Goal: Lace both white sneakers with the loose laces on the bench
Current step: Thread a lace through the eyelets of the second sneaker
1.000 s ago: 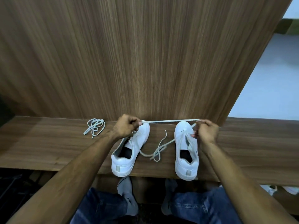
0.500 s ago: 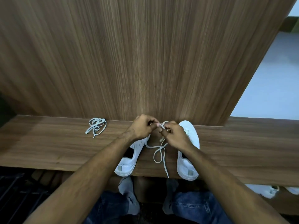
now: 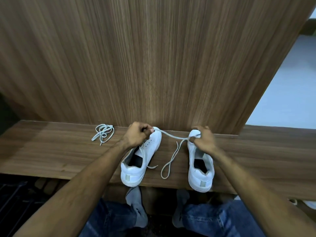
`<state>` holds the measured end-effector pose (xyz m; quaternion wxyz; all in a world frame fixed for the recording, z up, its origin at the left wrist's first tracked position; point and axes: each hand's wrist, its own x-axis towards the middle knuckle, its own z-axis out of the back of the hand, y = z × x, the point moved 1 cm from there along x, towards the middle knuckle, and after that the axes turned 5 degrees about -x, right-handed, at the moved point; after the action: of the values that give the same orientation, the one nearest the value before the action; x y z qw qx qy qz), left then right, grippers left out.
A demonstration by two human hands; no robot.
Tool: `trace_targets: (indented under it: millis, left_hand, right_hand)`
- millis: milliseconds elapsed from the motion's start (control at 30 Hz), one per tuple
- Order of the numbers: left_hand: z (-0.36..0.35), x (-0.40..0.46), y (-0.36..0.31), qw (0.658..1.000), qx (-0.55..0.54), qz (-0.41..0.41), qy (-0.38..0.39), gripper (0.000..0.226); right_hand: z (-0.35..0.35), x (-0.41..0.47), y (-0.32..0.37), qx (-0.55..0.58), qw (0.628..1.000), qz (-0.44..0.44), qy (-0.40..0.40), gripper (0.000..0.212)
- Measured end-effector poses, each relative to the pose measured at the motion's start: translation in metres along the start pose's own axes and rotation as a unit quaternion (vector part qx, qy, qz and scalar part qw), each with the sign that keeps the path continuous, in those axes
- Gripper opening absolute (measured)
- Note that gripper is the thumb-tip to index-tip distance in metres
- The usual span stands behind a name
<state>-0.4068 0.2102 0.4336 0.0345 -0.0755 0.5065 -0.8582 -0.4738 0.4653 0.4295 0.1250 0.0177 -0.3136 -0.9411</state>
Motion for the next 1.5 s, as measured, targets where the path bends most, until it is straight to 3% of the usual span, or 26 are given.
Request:
trace_targets:
  millis: [67, 133, 200, 233, 300, 533, 633, 733, 833, 967, 1133, 1200, 1333, 1433, 1500]
  left_hand:
    - [-0.015, 0.002, -0.011, 0.999, 0.015, -0.023, 0.026, 0.012]
    - [-0.028, 0.002, -0.021, 0.996, 0.050, -0.058, 0.050, 0.013]
    - [-0.033, 0.000, -0.025, 0.991, 0.089, -0.080, 0.062, 0.021]
    - [-0.031, -0.001, -0.023, 0.989, 0.103, -0.084, 0.062, 0.028]
    - [-0.023, -0.001, -0.013, 0.990, 0.112, -0.064, 0.054, 0.034]
    - [0.007, -0.009, 0.023, 0.997, 0.075, 0.022, 0.010, 0.021]
    - [-0.001, -0.009, 0.020, 0.998, 0.056, 0.011, 0.014, 0.020]
    - [-0.021, -0.008, 0.002, 0.997, 0.059, -0.026, 0.044, 0.018]
    - [-0.035, -0.009, -0.013, 0.992, 0.076, -0.061, 0.076, 0.017]
    - [-0.028, -0.011, -0.002, 0.994, 0.083, -0.039, 0.058, 0.021]
    - [-0.012, -0.013, 0.021, 0.998, 0.057, 0.001, 0.020, 0.016]
    - [-0.019, -0.013, 0.015, 0.998, 0.060, -0.009, 0.018, 0.014]
    - [-0.035, -0.011, 0.004, 0.996, 0.054, -0.036, 0.053, 0.014]
    - [-0.037, -0.012, 0.009, 0.994, 0.081, -0.032, 0.065, 0.012]
    - [-0.029, -0.014, 0.016, 0.995, 0.097, -0.006, 0.017, 0.009]
  right_hand:
    - [-0.008, -0.010, 0.027, -0.037, 0.995, 0.075, 0.048, 0.048]
    - [-0.018, -0.016, 0.046, -0.035, 0.989, 0.127, 0.071, 0.032]
    - [-0.021, -0.021, 0.056, -0.051, 0.989, 0.125, 0.066, 0.011]
    - [-0.020, -0.022, 0.055, -0.068, 0.990, 0.115, 0.053, 0.021]
    - [-0.015, -0.019, 0.045, -0.080, 0.994, 0.074, 0.027, 0.019]
    - [0.006, -0.010, -0.009, -0.094, 0.990, -0.100, -0.042, 0.023]
    - [-0.005, -0.015, -0.005, -0.148, 0.987, -0.041, -0.049, 0.027]
    - [-0.024, -0.023, 0.019, -0.133, 0.983, 0.128, -0.015, 0.042]
    - [-0.041, -0.027, 0.039, -0.165, 0.961, 0.223, 0.008, 0.028]
    - [-0.032, -0.029, 0.036, -0.169, 0.969, 0.176, -0.047, 0.018]
    - [-0.017, -0.031, 0.015, -0.173, 0.983, 0.063, -0.021, 0.022]
    - [-0.023, -0.030, 0.017, -0.143, 0.985, 0.095, -0.007, 0.020]
    - [-0.042, -0.035, 0.038, -0.072, 0.980, 0.179, 0.044, 0.036]
    - [-0.052, -0.035, 0.047, -0.063, 0.983, 0.170, 0.017, 0.018]
    - [-0.056, -0.034, 0.044, -0.054, 0.989, 0.140, 0.004, 0.018]
